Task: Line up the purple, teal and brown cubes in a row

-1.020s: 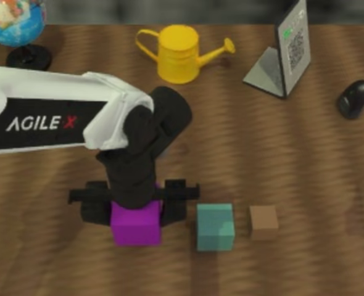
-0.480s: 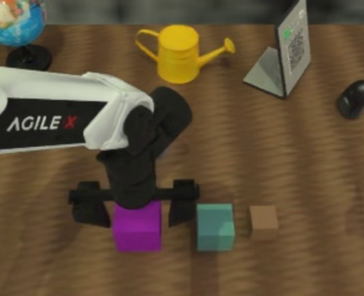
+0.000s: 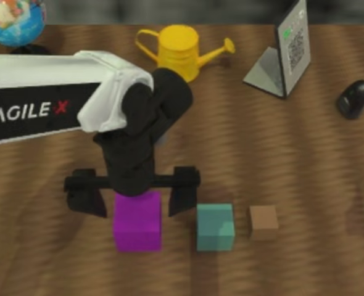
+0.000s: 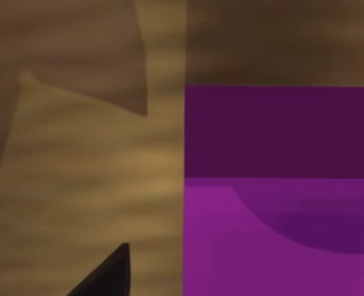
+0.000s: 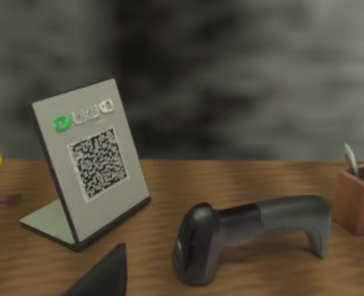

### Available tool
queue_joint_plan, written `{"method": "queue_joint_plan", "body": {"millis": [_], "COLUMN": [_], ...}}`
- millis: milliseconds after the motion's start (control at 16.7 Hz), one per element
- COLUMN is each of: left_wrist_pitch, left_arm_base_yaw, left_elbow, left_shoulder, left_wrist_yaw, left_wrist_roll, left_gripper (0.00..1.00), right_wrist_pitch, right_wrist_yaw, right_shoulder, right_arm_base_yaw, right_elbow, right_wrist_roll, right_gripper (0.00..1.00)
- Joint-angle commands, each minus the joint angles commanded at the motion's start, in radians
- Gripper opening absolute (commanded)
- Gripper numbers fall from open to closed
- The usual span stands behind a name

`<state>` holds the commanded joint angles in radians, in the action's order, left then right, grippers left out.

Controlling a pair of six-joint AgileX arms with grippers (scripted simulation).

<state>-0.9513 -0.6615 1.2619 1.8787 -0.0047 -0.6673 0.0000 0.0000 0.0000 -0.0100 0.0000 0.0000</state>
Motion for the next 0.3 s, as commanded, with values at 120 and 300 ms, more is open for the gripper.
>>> {"method": "queue_joint_plan", "body": {"millis": [120,300], "left_wrist_pitch": [-0.088,-0.144], "left_arm_base_yaw": [0.005,0.01], "left_elbow": [0.05,0.09], "left_shoulder": [-0.029,-0.058], "left_wrist_yaw": [0.0,0.0], "left_wrist_roll": [-0.001,0.001], "left_gripper": [1.0,1.0], "right_wrist_pitch": [0.0,0.0], "right_wrist_yaw": [0.0,0.0], "right_shoulder": [0.0,0.0], "right_arm_base_yaw": [0.0,0.0], "right_elbow": [0.0,0.0], "right_wrist_roll": [0.0,0.0], "right_gripper": [1.0,1.0]}}
